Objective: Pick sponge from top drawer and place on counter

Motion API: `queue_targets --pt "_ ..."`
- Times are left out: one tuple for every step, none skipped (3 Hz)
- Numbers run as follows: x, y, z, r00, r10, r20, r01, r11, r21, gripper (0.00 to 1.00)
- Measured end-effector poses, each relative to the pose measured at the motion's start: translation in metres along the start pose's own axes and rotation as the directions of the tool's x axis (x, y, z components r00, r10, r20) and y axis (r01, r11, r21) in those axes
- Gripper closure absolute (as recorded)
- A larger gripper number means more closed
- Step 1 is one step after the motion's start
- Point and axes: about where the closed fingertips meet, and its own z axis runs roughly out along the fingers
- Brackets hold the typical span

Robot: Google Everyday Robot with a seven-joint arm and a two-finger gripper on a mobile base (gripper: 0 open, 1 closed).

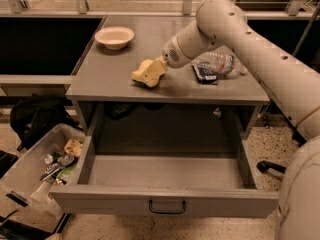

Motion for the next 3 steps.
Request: queue_targets --pt "0.0 0.0 0.0 1.0 0.0 0.0 0.0 1.0 0.0 0.35" --pt "0.0 0.0 0.0001 1.0 0.0 0.0 0.0 1.0 0.0 0.12" --pt "0.0 0.0 0.0001 1.0 0.0 0.0 0.0 1.0 0.0 0.0"
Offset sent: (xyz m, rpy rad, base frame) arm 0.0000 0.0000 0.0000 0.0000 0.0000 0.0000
